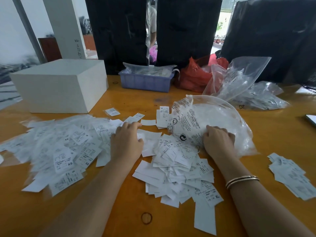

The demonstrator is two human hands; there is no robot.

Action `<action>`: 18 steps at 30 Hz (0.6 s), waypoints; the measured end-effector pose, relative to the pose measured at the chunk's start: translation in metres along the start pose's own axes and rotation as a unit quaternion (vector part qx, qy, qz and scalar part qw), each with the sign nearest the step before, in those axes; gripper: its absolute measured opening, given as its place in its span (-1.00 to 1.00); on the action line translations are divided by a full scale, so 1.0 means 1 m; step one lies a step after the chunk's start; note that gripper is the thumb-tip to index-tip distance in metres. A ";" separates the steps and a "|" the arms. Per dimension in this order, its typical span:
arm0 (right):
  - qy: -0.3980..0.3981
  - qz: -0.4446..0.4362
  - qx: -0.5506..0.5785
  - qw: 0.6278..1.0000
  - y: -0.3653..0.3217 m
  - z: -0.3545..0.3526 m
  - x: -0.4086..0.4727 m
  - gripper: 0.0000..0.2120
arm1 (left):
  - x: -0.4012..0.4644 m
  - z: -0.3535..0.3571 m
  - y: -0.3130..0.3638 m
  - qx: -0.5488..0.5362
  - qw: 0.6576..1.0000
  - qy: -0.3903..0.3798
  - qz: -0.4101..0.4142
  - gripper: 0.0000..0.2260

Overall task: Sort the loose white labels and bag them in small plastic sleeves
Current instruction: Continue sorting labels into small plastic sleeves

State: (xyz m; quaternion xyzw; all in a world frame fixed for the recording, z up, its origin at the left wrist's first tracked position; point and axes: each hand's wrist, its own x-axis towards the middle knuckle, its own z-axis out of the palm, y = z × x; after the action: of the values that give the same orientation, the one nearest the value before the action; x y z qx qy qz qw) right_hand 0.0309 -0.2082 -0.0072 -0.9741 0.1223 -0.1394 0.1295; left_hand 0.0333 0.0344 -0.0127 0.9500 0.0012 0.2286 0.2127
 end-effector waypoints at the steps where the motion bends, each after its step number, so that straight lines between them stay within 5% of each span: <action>1: 0.010 -0.003 0.008 1.000 0.001 0.000 0.001 -0.78 | 0.000 0.000 0.000 0.025 1.000 0.011 0.007 -0.61; 7: 0.083 0.015 0.112 0.990 0.002 0.001 0.003 -0.77 | -0.004 -0.003 0.008 -0.049 0.992 0.017 0.113 -0.79; 11: 0.101 0.062 0.233 0.965 0.002 0.000 0.004 -0.80 | -0.012 -0.002 0.017 -0.137 0.966 -0.058 0.214 -0.84; 18: 0.092 0.101 0.279 0.951 0.005 -0.002 0.004 -0.74 | -0.015 0.002 0.021 -0.183 0.948 -0.117 0.233 -0.85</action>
State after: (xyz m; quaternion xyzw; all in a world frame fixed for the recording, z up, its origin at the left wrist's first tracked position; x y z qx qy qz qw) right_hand 0.0330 -0.2145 -0.0063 -0.8646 0.1882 -0.2432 0.3974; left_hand 0.0190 0.0133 -0.0125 0.8887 -0.2871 0.1554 0.3220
